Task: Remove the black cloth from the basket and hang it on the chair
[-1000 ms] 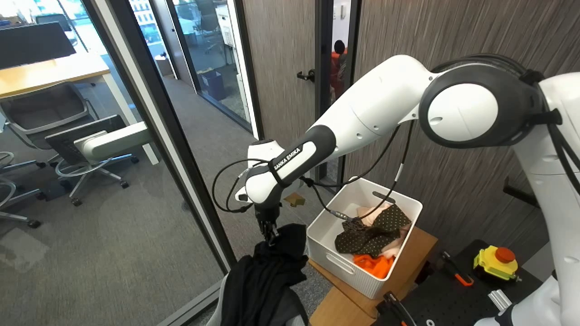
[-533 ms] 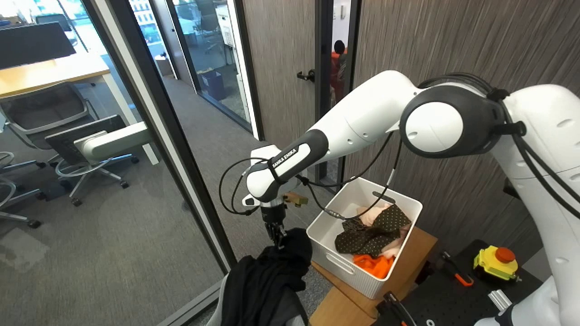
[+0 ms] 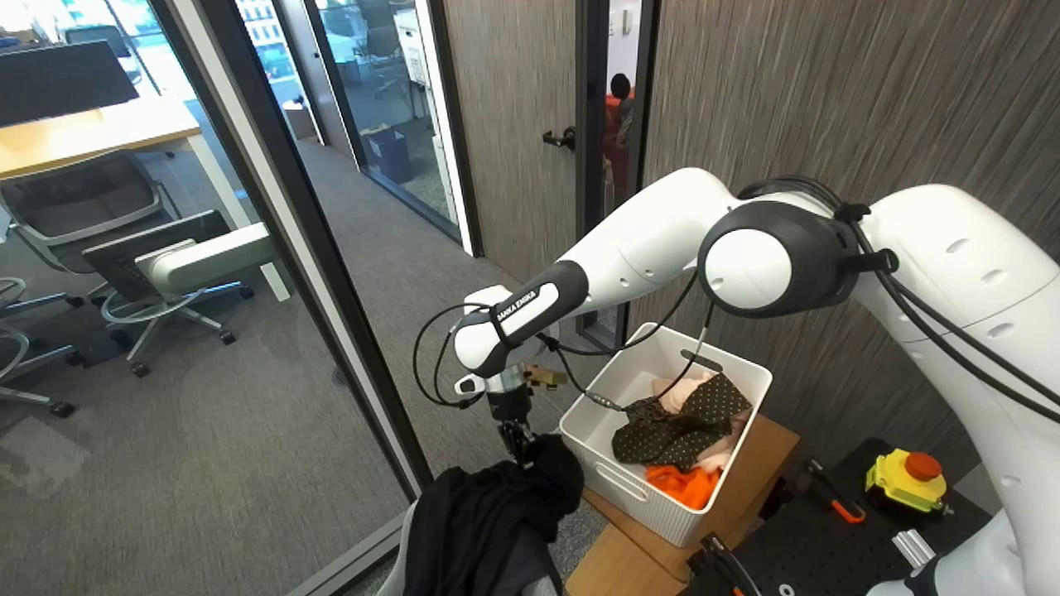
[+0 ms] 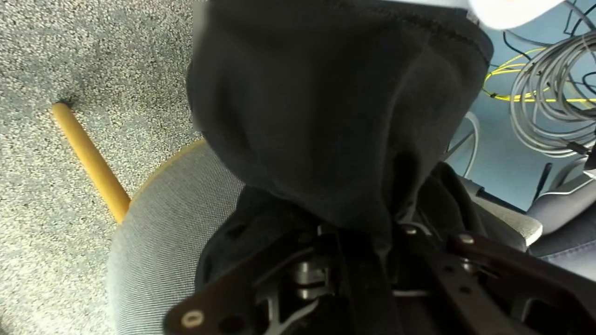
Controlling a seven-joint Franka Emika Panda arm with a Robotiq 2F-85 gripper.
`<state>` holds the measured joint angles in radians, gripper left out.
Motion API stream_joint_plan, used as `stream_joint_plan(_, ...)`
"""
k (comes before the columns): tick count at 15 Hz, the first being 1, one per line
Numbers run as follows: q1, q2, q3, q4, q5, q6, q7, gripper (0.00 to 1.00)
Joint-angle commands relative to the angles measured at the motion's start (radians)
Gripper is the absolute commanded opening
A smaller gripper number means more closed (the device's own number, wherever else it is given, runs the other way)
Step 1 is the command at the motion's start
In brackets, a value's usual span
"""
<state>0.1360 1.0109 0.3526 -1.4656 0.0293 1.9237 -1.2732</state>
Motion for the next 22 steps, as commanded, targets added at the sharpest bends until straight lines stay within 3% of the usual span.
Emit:
stream_joint_plan(1,0.024,0.053,-0.013,0.106,0.005,-0.073,-0.004,0.08)
stream_joint_plan(3,0.035,0.055,-0.022,0.122,-0.003,-0.078,0.012,0.36)
stream_joint_plan(11,0.026,-0.034,-0.048,0.097,-0.01,-0.038,0.031,0.95)
stream_joint_plan(13,0.016,-0.092,-0.059,0.066,-0.009,-0.026,0.049,1.0)
stream_joint_plan(17,-0.009,-0.254,-0.089,-0.028,-0.007,0.031,0.119,1.0)
stream_joint_plan(22,-0.038,-0.524,-0.134,-0.223,-0.003,0.108,0.268,1.0)
